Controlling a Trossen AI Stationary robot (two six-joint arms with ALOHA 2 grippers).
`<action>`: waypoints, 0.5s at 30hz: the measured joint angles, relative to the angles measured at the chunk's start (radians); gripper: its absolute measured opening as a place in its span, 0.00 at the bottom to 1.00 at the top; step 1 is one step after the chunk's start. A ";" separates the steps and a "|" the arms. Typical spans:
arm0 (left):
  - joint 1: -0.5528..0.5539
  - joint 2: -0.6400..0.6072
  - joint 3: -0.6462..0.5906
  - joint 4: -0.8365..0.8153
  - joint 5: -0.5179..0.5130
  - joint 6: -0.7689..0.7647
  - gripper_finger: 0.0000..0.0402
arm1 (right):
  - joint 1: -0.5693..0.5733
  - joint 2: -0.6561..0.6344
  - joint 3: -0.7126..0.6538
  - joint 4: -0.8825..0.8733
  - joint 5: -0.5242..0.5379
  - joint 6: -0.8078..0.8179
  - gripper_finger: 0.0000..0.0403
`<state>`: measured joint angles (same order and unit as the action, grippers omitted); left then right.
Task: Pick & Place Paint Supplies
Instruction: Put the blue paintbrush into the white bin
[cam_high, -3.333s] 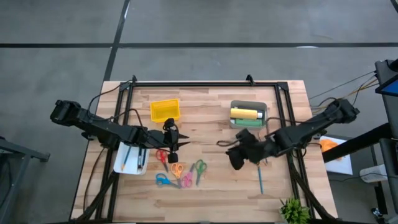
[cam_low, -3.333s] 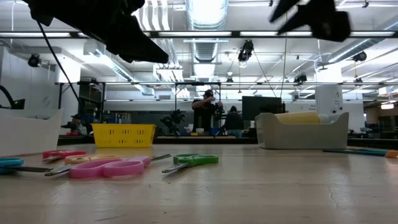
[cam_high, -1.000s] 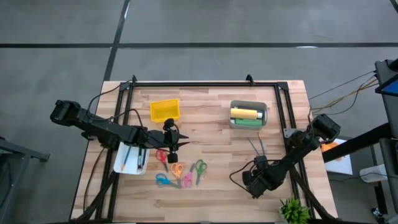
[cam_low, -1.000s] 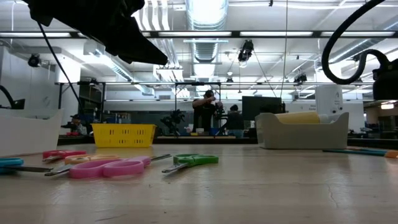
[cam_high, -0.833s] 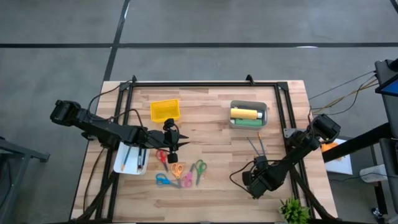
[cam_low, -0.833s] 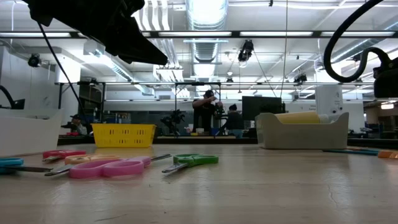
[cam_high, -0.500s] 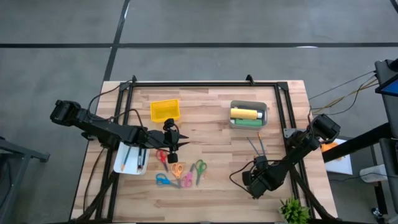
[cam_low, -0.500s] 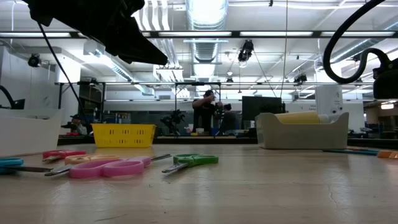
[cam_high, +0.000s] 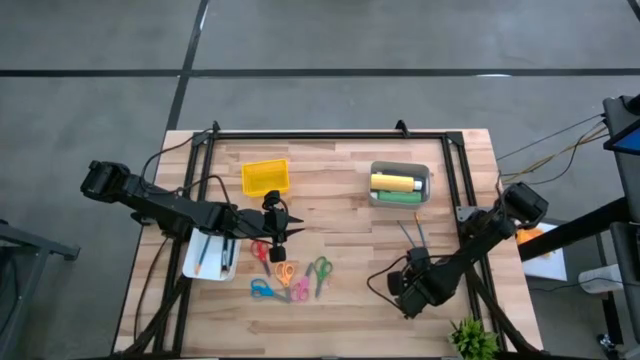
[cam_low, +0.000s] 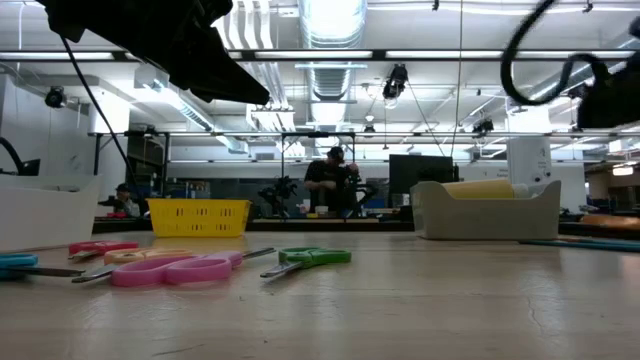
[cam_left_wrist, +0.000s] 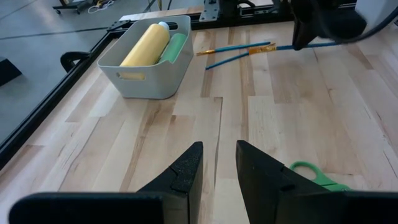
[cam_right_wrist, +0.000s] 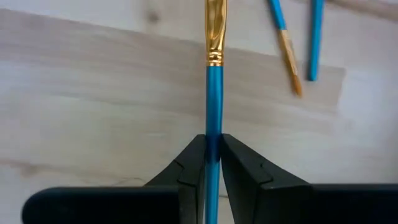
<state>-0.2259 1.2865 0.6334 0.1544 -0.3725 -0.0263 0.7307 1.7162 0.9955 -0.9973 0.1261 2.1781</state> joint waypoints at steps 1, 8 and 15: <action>0.000 0.000 0.000 0.000 0.000 0.000 0.24 | 0.000 -0.006 0.009 -0.007 0.019 -0.005 0.10; 0.000 0.000 0.000 0.000 0.000 0.000 0.24 | -0.001 -0.066 0.054 -0.009 0.274 -0.048 0.10; 0.000 0.000 0.000 0.001 0.000 -0.001 0.24 | -0.054 -0.099 0.074 0.113 0.500 -0.224 0.10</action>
<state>-0.2257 1.2865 0.6334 0.1550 -0.3725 -0.0275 0.6764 1.6170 1.0697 -0.8841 0.6265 1.9539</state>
